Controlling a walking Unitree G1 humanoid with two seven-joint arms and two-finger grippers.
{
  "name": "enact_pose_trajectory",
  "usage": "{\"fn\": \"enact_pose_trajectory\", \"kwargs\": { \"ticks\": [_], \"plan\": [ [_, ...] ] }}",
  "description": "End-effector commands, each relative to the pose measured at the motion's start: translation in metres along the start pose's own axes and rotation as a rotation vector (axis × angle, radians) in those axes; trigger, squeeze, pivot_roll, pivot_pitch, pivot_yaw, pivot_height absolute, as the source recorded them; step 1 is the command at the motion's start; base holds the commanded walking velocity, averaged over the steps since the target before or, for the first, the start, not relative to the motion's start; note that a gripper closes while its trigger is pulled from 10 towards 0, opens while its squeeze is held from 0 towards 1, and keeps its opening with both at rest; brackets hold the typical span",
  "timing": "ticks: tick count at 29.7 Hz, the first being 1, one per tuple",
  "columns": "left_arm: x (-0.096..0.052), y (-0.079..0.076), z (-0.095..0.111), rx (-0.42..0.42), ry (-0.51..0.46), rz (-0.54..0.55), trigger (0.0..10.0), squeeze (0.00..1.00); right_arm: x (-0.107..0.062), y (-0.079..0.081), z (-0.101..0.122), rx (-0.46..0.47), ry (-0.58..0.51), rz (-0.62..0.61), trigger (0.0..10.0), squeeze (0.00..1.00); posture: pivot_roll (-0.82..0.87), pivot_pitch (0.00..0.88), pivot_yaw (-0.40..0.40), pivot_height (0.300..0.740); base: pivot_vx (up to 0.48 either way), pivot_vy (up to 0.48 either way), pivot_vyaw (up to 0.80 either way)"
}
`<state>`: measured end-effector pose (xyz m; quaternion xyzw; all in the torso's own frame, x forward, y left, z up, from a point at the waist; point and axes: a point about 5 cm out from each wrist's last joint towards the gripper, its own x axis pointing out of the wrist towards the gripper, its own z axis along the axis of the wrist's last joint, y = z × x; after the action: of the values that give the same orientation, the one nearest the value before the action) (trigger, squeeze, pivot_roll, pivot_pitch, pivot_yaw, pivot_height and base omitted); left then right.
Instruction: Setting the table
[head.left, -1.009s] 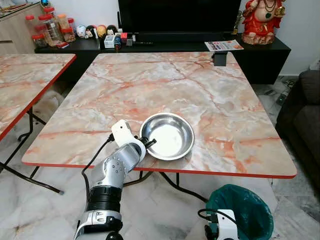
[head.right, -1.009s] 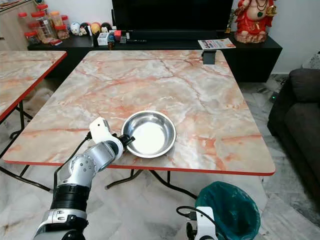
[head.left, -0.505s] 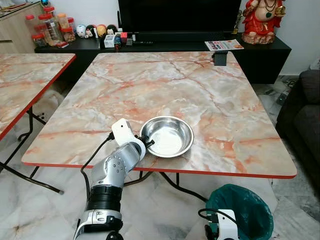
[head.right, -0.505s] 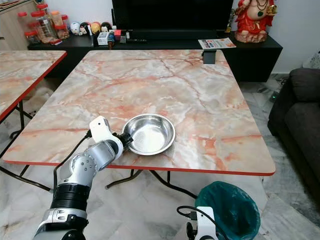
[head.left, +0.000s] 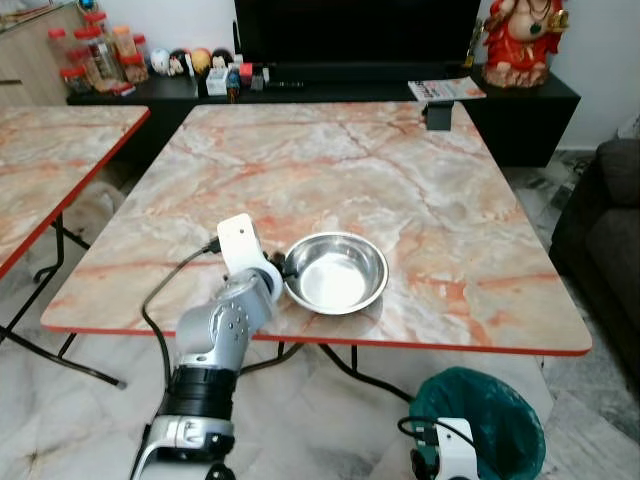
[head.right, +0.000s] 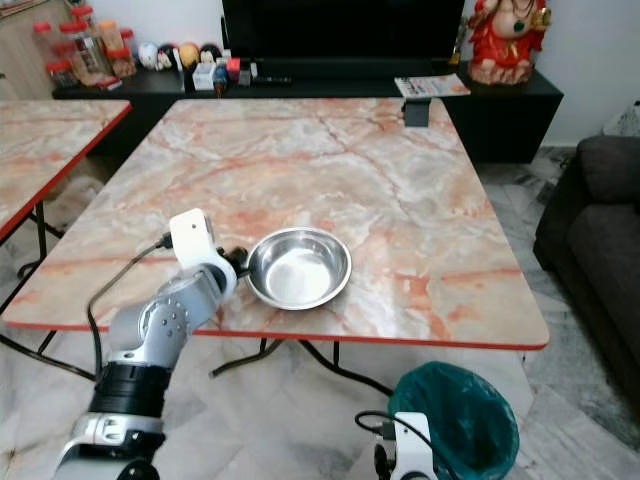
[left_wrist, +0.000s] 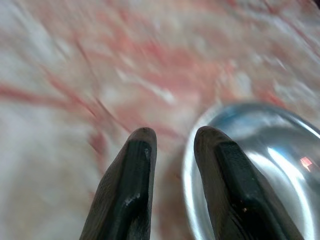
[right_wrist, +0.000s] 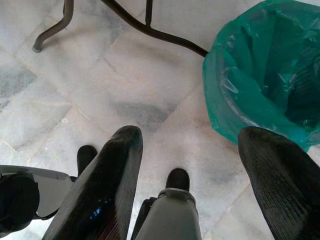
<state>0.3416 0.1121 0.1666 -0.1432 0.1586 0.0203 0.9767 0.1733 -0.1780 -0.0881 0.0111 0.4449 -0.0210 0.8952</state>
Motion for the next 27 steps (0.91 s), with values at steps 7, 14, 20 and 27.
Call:
{"fn": "enact_pose_trajectory", "kwargs": {
  "ticks": [7,14,20,27],
  "plan": [
    [-0.026,0.040,0.030,0.316,-0.412,0.193,10.0,0.00,0.000,-0.001,0.002,0.010,-0.009,0.001,10.0,0.00,0.03,0.000,0.031,0.727,0.000,0.000,0.00],
    [-0.056,0.137,0.027,0.596,-0.451,0.563,10.0,0.00,0.000,-0.002,0.000,0.008,-0.003,0.004,10.0,0.00,0.05,0.000,0.028,0.727,0.000,0.000,0.00],
    [-0.090,0.232,-0.022,0.727,-0.190,0.790,10.0,0.00,-0.001,-0.002,-0.002,-0.002,0.003,0.008,10.0,0.00,0.06,0.000,0.028,0.727,0.000,0.000,0.00],
    [-0.101,0.269,-0.086,0.734,0.124,0.731,10.0,0.00,-0.001,-0.001,-0.004,-0.018,0.013,0.016,10.0,0.00,0.07,0.000,0.024,0.727,0.000,0.000,0.00]
  ]
}}
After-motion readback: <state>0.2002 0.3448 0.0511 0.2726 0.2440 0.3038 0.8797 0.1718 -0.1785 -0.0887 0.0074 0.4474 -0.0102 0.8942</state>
